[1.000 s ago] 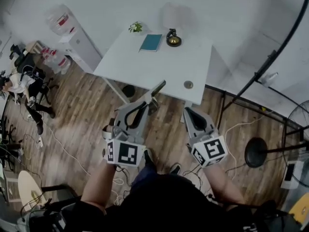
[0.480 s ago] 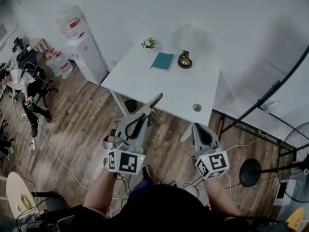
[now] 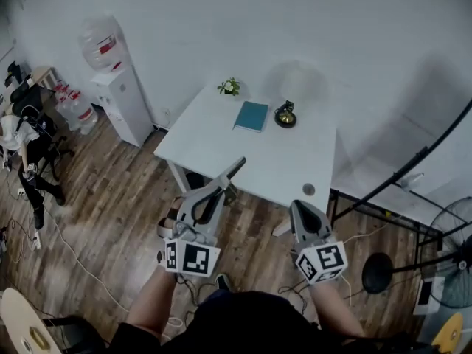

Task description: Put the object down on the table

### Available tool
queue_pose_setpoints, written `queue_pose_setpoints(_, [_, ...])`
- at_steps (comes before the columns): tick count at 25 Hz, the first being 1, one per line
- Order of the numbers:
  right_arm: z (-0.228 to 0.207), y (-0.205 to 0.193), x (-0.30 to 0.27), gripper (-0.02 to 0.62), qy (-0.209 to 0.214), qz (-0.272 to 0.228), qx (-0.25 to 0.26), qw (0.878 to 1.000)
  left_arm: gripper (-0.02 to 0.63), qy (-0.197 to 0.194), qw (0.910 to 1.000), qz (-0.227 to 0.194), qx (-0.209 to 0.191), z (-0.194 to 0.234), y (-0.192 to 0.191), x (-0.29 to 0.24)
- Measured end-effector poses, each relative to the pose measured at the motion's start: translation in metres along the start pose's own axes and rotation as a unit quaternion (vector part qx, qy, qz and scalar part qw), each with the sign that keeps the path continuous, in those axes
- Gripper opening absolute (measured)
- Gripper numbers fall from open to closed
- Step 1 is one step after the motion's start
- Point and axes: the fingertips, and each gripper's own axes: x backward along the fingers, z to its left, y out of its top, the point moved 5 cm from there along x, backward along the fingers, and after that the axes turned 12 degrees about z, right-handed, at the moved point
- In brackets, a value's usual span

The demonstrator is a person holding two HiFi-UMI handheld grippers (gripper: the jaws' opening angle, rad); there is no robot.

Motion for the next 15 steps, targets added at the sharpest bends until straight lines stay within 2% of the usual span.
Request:
queue_pose_setpoints(8, [0.036, 0.002, -0.047, 0.005, 0.003, 0.029, 0.0, 1.0, 0.023, -0.01, 0.9996, 0.009, 0.026, 0.04, -0.055, -0.007])
queue_pose_setpoints(15, [0.023, -0.006, -0.111, 0.005, 0.029, 0.04, -0.008, 0.999, 0.023, -0.004, 0.998, 0.037, 0.052, 0.063, -0.091, -0.048])
